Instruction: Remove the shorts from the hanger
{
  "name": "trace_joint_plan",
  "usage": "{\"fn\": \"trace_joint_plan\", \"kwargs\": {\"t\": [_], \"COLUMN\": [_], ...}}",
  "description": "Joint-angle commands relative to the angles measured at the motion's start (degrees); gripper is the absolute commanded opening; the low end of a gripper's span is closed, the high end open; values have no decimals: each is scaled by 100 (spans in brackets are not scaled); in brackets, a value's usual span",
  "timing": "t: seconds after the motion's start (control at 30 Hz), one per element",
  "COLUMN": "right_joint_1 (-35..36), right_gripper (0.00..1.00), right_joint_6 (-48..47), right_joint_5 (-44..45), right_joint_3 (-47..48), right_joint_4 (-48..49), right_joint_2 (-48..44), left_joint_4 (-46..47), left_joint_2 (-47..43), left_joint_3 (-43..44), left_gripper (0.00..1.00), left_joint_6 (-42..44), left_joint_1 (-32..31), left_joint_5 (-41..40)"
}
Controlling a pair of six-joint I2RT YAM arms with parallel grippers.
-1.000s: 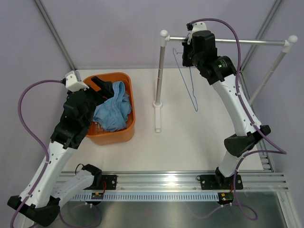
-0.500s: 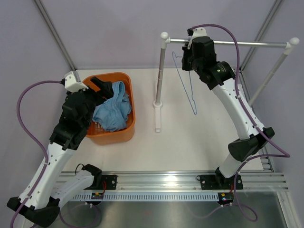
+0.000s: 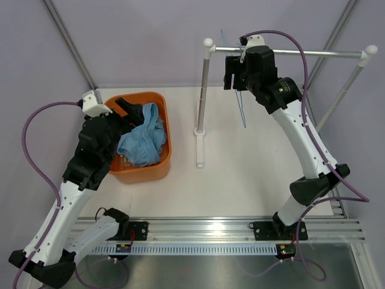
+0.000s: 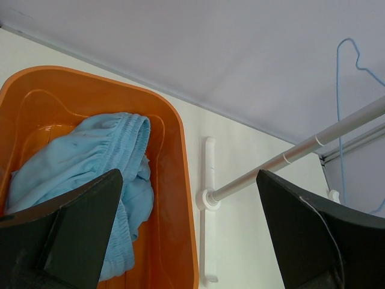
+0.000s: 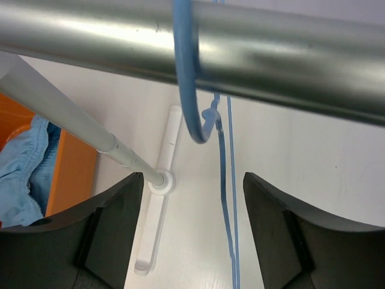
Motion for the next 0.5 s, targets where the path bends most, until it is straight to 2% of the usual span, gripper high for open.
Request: {"fn": "trace_joint_plan", "kwargs": {"t": [0.0,0.13,0.27,0.47], "right_joint_1": [-17,-17,-17,-17], "right_gripper": [78,86,98,99], "right_joint_6": [32,137,242,506], "right_joint_5": [61,149,386,685], "right_joint_3": [242,-187,-733,-2006], "right_joint_4": [10,124,265,571], "right_joint_2": [-385,-893,-1474,-2757], "left_joint_4": [-36,-212,-502,-1003], "left_joint_2": [-20,-37,-55,-335], "left_joint_3": [224,337,601,637], "left_gripper": [99,99,99,99], "left_joint_6": [109,224,442,874], "left_joint_1": [-23,-14,-23,-23], "left_joint_5": [121,191,393,595]}}
